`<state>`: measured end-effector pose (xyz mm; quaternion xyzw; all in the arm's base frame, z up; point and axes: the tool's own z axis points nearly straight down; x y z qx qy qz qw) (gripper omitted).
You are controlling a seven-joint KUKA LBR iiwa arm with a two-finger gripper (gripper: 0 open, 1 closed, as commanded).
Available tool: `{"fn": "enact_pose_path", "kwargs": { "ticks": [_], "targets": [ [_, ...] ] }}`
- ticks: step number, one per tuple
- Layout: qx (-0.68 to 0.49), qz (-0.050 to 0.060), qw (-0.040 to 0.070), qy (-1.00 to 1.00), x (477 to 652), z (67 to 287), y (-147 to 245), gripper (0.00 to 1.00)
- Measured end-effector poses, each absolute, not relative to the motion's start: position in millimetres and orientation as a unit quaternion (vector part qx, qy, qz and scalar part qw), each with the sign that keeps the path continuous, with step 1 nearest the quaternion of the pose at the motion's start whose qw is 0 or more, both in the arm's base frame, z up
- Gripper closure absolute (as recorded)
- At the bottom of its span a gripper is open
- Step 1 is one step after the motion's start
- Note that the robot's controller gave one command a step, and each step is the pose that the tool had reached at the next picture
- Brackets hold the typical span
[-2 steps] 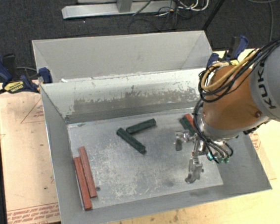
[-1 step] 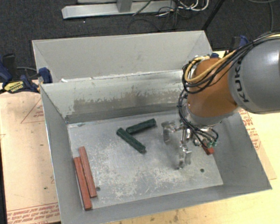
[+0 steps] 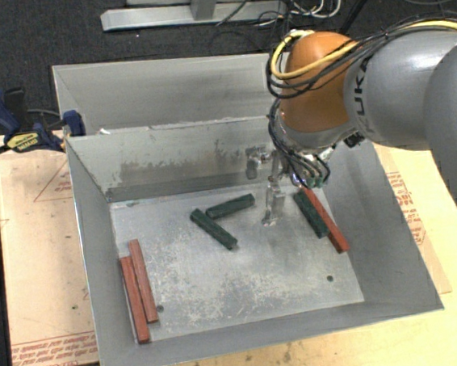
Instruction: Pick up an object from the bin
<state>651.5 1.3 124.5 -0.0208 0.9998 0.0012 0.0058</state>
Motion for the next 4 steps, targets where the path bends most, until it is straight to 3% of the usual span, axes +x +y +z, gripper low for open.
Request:
{"fn": "enact_pose_path", "kwargs": {
  "ticks": [1, 2, 3, 4],
  "targets": [
    [-0.070, 0.001, -0.001, 0.998, 650.6, 68, 35, 0.00],
    [-0.069, 0.001, 0.002, 0.998, 652.4, 72, 34, 1.00],
    [-0.192, 0.000, 0.003, 0.981, 653.6, 97, 18, 1.00],
    [-0.204, -0.001, 0.007, 0.979, 657.4, 210, 21, 1.00]
  ]
}}
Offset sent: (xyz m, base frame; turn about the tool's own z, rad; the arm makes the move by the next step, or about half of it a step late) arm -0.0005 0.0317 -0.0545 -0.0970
